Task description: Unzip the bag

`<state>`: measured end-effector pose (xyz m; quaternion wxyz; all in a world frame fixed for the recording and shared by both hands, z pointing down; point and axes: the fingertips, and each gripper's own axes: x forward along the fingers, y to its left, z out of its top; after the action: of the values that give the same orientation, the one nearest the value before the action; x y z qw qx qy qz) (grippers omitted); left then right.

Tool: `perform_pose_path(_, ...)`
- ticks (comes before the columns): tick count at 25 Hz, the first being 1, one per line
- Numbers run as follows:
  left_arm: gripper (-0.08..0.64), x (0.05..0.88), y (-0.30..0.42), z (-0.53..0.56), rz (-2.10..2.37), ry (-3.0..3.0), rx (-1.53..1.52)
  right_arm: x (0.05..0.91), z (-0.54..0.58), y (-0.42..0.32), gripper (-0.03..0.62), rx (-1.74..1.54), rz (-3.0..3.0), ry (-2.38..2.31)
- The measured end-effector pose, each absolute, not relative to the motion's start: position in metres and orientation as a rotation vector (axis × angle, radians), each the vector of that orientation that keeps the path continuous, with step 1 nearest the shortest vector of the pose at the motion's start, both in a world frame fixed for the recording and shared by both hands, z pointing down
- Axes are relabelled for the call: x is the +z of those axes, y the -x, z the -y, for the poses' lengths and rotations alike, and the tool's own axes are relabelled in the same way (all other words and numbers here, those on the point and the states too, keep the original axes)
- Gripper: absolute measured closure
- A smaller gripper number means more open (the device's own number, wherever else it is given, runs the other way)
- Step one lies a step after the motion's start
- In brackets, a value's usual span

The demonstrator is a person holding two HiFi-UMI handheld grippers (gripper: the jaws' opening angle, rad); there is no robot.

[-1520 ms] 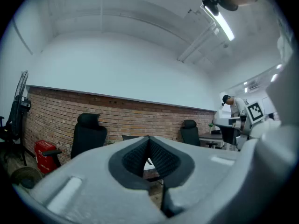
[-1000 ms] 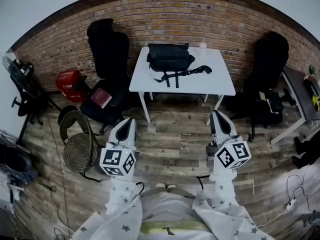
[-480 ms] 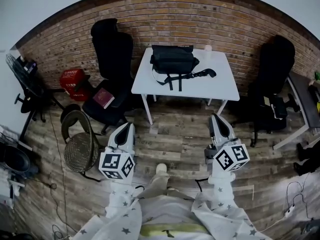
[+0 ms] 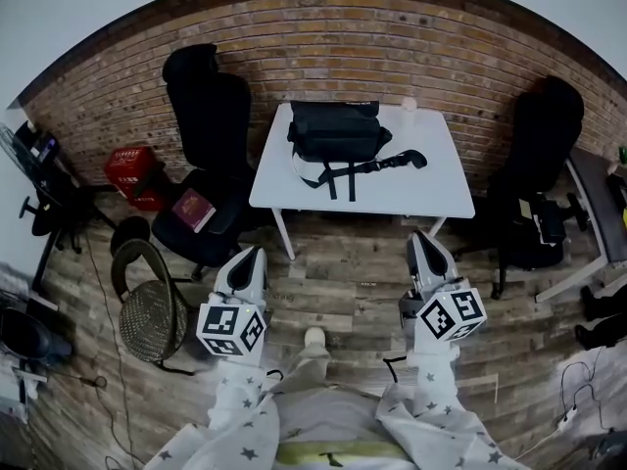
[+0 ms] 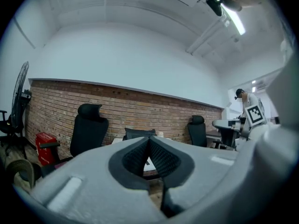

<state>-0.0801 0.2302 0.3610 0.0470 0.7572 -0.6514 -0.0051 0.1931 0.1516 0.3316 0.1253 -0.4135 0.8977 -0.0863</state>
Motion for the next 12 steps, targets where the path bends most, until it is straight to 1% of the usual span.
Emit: perform_pose_path(12,0.561,0.366,0.129,-0.110,1.903,-2.338,-0.017,0.334,-0.047,-0.143,0.588,-0.287,-2.592,1.271)
